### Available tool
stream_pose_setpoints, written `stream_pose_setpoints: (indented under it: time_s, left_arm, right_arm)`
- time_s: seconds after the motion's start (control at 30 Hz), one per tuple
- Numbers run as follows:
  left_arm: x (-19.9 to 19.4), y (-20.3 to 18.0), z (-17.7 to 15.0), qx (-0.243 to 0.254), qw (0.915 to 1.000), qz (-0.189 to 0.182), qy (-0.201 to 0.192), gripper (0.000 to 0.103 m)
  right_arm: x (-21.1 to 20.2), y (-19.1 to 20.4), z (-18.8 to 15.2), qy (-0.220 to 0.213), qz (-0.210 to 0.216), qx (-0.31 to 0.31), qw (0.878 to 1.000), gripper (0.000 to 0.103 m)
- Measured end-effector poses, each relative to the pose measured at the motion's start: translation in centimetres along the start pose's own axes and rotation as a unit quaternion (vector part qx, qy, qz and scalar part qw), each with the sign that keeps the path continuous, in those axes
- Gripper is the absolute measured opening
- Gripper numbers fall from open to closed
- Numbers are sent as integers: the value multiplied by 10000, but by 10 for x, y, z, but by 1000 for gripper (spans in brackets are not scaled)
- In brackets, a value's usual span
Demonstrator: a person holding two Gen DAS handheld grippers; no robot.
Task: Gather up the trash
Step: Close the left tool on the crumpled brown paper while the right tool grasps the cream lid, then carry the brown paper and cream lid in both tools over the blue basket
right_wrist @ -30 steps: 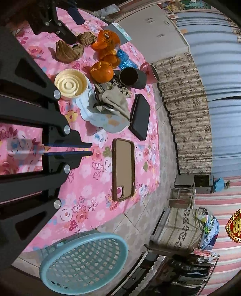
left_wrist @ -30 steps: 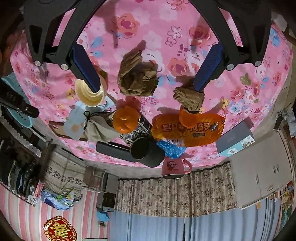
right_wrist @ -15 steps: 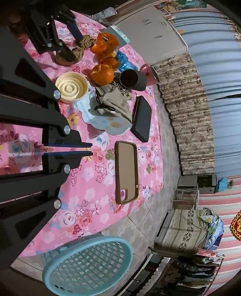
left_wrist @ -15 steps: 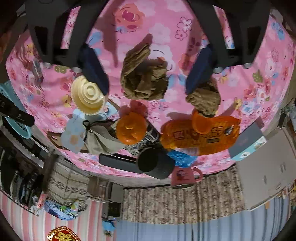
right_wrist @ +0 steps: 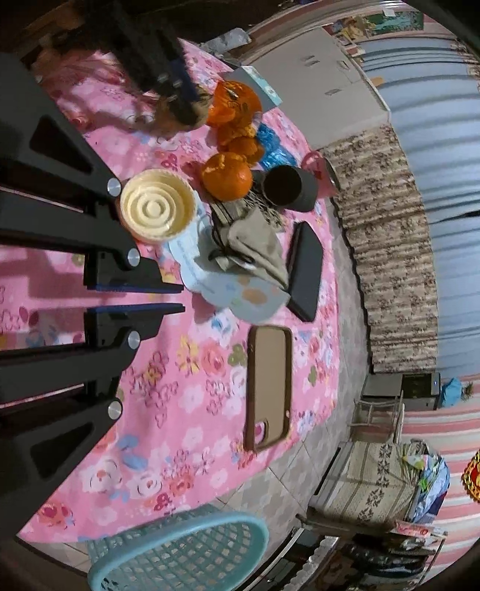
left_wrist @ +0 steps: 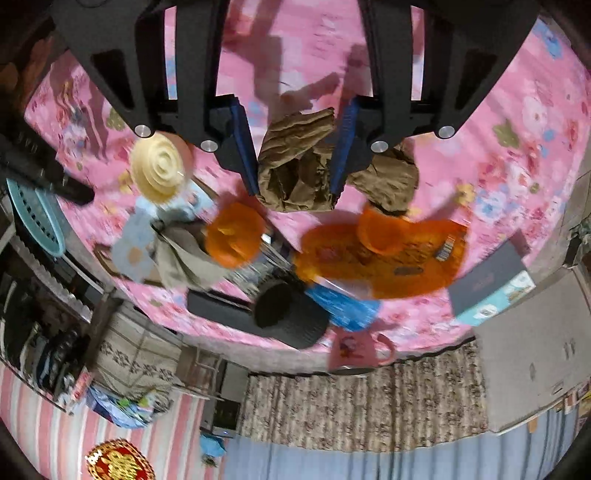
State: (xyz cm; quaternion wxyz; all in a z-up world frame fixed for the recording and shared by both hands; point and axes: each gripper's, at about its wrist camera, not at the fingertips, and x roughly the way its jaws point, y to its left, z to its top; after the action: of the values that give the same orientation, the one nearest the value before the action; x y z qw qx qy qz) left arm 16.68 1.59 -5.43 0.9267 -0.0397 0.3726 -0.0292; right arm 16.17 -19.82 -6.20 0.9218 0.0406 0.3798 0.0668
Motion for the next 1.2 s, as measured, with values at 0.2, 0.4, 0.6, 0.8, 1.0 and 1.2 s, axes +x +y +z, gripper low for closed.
stream_pose_setpoints:
  time_s: [0.2,0.4,0.6,0.8,1.0,1.2]
  left_arm:
    - [-6,33,12,-287,9993,171,-153,38]
    - [-4,43,12,-603,9982,44,-6,38]
    - [-6,35,9,-435,9990,92,6,38]
    - [-5,34,9,-481,9988,102,25,38]
    - [-3,34,7,-443,9989,130,30,38]
    - [-1,31,5,-381,9991,183,52,38]
  right_arm:
    - [11,21,-2,-6,71,-151,9999,58]
    - [30,34,-4,210,36,-347,9992,58]
    - [38,35,-5,325,119,-417,9985,45]
    - [35,40,-8,277,279,-476,9981,26]
    - [28,36,-6,212,259,-463,9984,14]
    - [22,30,-3,155,172,-408,9989,8]
